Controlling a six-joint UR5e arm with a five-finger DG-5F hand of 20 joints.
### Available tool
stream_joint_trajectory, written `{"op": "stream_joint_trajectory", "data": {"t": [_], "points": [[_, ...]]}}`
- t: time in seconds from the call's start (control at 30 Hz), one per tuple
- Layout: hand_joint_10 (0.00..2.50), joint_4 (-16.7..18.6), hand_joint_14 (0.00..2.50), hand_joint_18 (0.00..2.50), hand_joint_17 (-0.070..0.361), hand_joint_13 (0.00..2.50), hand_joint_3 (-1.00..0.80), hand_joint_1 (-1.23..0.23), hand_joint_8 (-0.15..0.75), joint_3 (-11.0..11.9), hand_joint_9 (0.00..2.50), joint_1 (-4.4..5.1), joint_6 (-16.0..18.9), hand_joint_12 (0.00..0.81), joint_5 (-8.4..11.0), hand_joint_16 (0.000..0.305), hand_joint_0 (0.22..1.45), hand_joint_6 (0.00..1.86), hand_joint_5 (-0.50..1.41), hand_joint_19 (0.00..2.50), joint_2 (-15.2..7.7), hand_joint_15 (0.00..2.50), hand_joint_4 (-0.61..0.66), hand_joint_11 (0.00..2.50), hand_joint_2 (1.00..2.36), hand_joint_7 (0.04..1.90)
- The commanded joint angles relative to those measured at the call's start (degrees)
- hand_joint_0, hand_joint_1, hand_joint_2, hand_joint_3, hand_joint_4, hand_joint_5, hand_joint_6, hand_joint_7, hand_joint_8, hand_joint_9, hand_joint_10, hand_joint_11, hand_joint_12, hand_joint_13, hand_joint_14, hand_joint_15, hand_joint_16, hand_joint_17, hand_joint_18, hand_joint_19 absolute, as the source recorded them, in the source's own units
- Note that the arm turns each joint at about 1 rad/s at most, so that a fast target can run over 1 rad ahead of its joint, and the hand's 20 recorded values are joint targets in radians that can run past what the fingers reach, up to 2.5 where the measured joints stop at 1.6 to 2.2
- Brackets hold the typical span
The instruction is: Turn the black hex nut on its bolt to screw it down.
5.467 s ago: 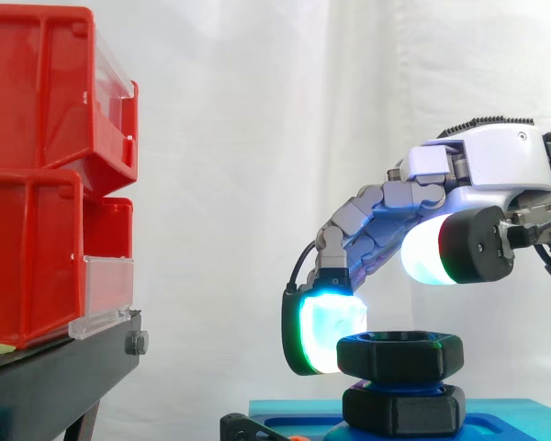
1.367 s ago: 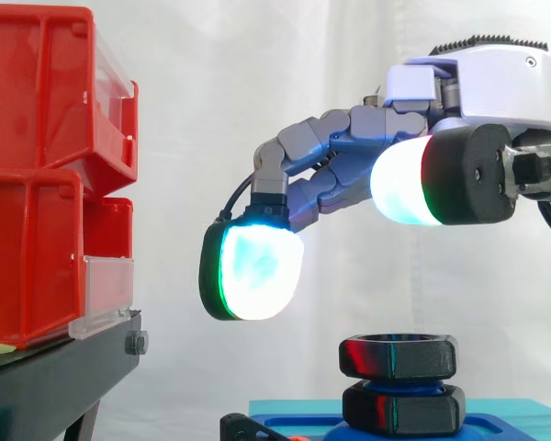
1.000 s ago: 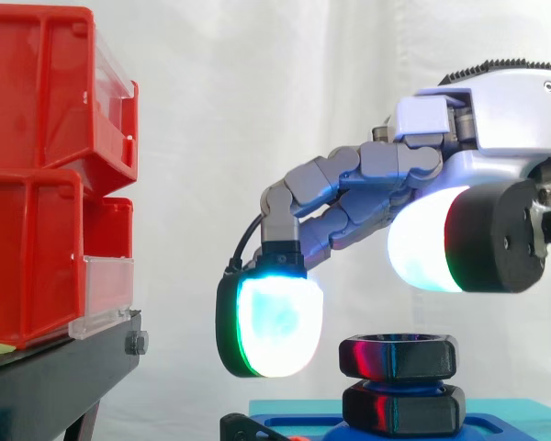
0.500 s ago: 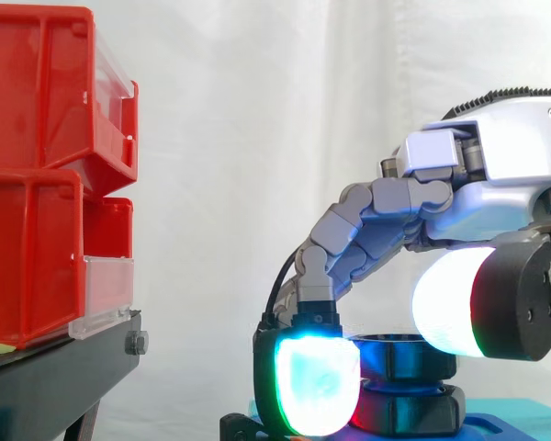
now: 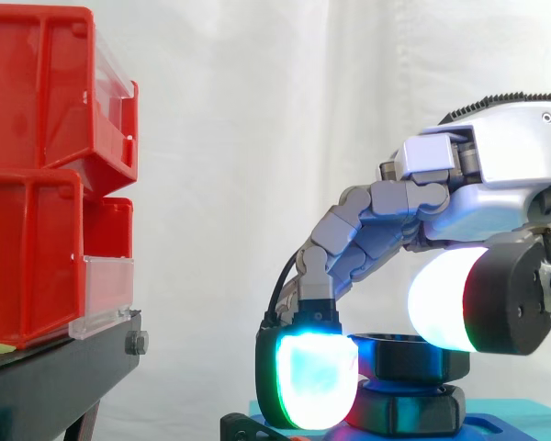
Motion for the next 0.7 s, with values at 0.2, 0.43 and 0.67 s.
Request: {"op": "stream_joint_trajectory", "data": {"t": [0.2,0.43,0.67], "points": [[0.01,-0.4,0.01,0.42,0.1,0.6,-0.5,-0.36,0.344,1.0,0.64,-0.4,0.0,0.371,-0.92,0.044,0.44,0.88,-0.22,0.22,0.0,0.2,0.32,0.52,1.0,0.61],[0.01,-0.5,0.01,0.43,0.1,0.61,-0.5,-0.36,0.346,1.4,0.64,-0.92,0.0,0.372,-1.18,0.045,0.44,0.88,-0.22,0.22,0.0,0.2,0.32,0.52,1.0,0.61],[0.01,-1.4,0.01,0.43,0.101,0.62,-0.5,-0.36,0.346,1.4,0.65,-1.36,-0.1,0.372,-2.68,0.045,0.44,0.88,-0.22,0.21,0.0,0.21,0.32,0.52,1.0,0.61]]}}
